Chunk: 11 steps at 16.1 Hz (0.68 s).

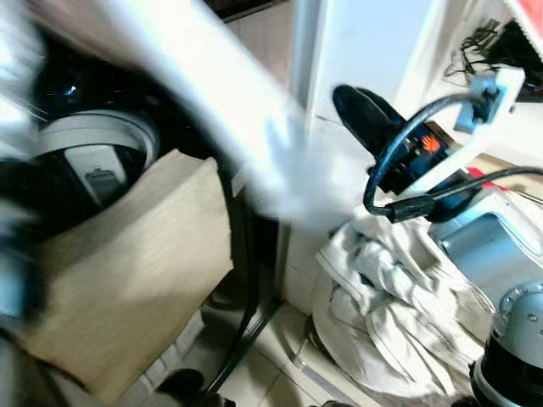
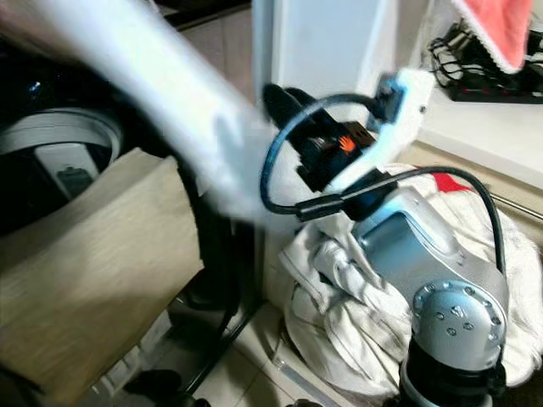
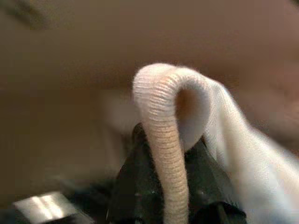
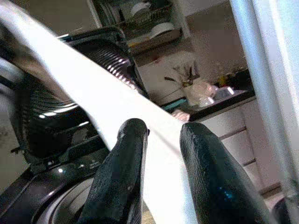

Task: Clothes washing

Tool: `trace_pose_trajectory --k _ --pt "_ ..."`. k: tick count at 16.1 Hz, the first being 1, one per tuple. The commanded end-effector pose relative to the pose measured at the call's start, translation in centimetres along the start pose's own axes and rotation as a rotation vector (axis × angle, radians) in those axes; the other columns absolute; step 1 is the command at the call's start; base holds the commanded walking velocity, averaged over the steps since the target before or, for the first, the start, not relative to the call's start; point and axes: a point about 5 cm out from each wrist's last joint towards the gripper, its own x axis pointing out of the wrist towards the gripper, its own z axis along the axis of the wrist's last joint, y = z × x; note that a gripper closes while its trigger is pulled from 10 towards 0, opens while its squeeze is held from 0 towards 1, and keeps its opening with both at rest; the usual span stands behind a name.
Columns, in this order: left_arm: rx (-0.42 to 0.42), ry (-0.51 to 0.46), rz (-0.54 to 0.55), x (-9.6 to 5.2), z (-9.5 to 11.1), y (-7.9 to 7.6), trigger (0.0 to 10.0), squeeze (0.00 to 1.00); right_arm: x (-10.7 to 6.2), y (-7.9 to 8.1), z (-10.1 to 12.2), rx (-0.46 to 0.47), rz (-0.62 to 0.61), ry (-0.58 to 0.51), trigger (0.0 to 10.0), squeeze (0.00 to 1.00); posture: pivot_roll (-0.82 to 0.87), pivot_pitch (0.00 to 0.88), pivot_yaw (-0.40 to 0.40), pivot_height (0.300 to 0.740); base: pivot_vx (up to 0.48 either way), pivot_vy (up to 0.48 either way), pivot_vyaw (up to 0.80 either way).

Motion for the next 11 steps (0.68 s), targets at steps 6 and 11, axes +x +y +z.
trace_pose_trajectory --k 6,11 --pt "-0.127 0.721 -0.738 -11.0 -10.4 -12.2 10.0 0.00 0.4 0.8 -2.7 -0.146 0.062 0.188 10.0 0.00 -0.10 0.000 0.014 0.740 0.000 0.000 0.00" --pt "-0.200 1.118 -0.743 -16.5 -14.3 -12.2 10.0 1.00 -0.7 1.5 -5.2 -0.250 0.119 0.367 10.0 0.00 -0.11 0.000 0.024 0.740 0.000 0.000 0.00"
